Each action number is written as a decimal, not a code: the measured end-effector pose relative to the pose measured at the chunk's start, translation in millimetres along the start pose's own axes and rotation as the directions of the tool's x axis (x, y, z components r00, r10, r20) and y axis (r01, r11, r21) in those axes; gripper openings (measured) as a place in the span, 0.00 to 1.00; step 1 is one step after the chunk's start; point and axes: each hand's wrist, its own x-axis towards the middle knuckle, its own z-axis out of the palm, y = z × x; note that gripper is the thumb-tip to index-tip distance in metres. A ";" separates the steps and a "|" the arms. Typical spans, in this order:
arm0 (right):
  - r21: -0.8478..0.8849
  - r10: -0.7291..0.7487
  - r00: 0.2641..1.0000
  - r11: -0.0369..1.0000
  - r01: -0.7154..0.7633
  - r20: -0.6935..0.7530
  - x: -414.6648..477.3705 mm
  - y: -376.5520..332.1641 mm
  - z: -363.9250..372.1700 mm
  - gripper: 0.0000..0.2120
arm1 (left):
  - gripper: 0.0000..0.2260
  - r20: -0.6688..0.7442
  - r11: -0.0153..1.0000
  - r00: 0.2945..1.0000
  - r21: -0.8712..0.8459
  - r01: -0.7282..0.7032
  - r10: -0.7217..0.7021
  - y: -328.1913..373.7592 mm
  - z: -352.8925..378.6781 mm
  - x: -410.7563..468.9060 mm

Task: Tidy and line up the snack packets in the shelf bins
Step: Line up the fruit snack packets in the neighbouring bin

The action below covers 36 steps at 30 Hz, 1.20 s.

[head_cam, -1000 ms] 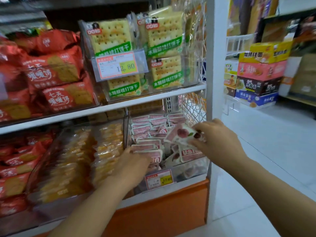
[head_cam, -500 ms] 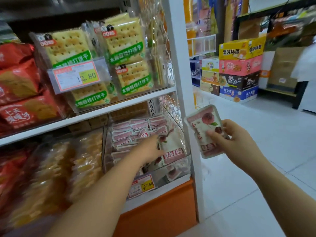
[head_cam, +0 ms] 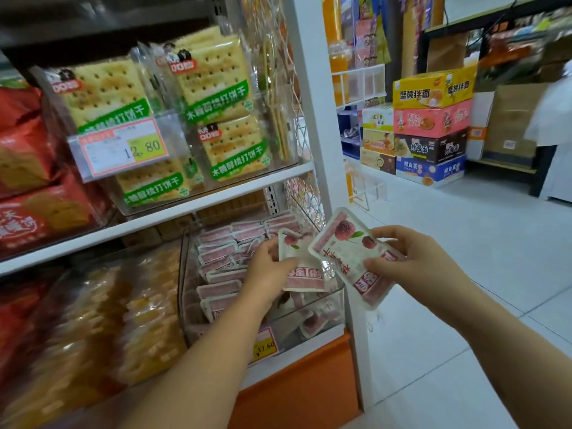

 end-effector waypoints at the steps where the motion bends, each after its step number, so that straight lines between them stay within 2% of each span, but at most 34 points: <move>1: -0.025 -0.035 0.998 0.999 0.034 -0.053 -1.8 -1.3 0.5 0.14 | 0.16 -0.027 0.995 0.999 -0.097 0.028 -0.031 1.7 -4.9 -4.9; 3: -0.068 -0.110 0.982 0.993 0.100 -0.153 -5.4 -4.7 1.9 0.13 | 0.13 -0.072 0.979 0.997 -0.203 0.005 -0.020 4.8 -16.5 -18.8; 5: -0.087 -0.157 0.965 0.986 0.142 -0.210 -9.9 -7.7 4.2 0.12 | 0.12 -0.083 0.982 0.993 -0.161 -0.095 0.082 5.9 -27.7 -35.2; 9: -0.098 -0.223 0.949 0.974 0.206 -0.222 -13.9 -9.0 11.4 0.07 | 0.10 -0.033 0.972 0.974 0.076 -0.221 0.224 4.1 -40.6 -56.7; 13: -0.105 -0.256 0.951 0.965 0.240 -0.171 -11.2 -10.0 15.7 0.03 | 0.07 -0.049 0.862 0.910 0.346 -0.371 0.411 7.8 -48.7 -65.0; 14: -0.085 -0.251 0.957 0.967 0.240 -0.149 -9.7 -12.0 12.9 0.02 | 0.07 -0.014 0.786 0.858 0.407 -0.465 0.514 11.0 -52.5 -67.9; 15: -0.058 -0.240 0.964 0.970 0.235 -0.113 -8.6 -14.4 8.3 0.02 | 0.06 0.049 0.645 0.755 0.486 -0.590 0.654 13.6 -58.2 -69.9; 16: -0.024 -0.223 0.973 0.975 0.222 -0.062 -7.3 -16.9 2.4 0.01 | 0.04 0.142 0.446 0.612 0.561 -0.697 0.778 15.0 -65.2 -71.3; 17: 0.011 -0.200 0.980 0.980 0.200 0.007 -6.9 -19.6 -4.1 0.02 | 0.03 0.239 0.226 0.456 0.621 -0.750 0.857 15.1 -71.9 -72.0; 18: 0.034 -0.179 0.980 0.984 0.177 0.086 -6.6 -21.0 -9.9 0.03 | 0.03 0.323 0.044 0.336 0.659 -0.751 0.885 14.4 -78.4 -73.3; 20: -0.002 -0.154 0.961 0.987 0.158 0.229 -6.6 -20.6 -16.4 0.05 | 0.02 0.453 -0.171 0.204 0.658 -0.733 0.868 16.2 -86.0 -76.6; 22: -0.088 -0.133 0.926 0.981 0.175 0.354 -9.1 -20.0 -12.6 0.03 | 0.03 0.552 -0.269 0.128 0.579 -0.769 0.824 19.2 -85.7 -80.2; 24: -0.124 -0.116 0.878 0.973 0.194 0.464 -12.5 -19.8 -3.1 0.02 | 0.03 0.620 -0.297 0.082 0.484 -0.823 0.780 21.0 -82.8 -80.7; 25: -0.131 -0.104 0.856 0.972 0.196 0.507 -13.7 -18.9 2.1 0.03 | 0.03 0.636 -0.283 0.082 0.451 -0.847 0.767 21.3 -80.7 -80.7; 27: -0.119 -0.093 0.826 0.975 0.190 0.555 -14.2 -16.0 10.5 0.02 | 0.03 0.633 -0.196 0.113 0.397 -0.897 0.766 18.6 -77.0 -80.8; 31: -0.052 -0.116 0.836 0.984 0.170 0.536 -8.7 -8.5 20.5 0.04 | 0.02 0.532 0.060 0.212 0.290 -0.955 0.820 9.9 -69.5 -81.8; 36: -0.008 -0.027 0.744 0.999 0.043 0.667 -11.5 -3.9 24.4 0.07 | 0.02 0.419 0.161 0.270 0.277 -0.947 0.867 8.1 -60.1 -77.6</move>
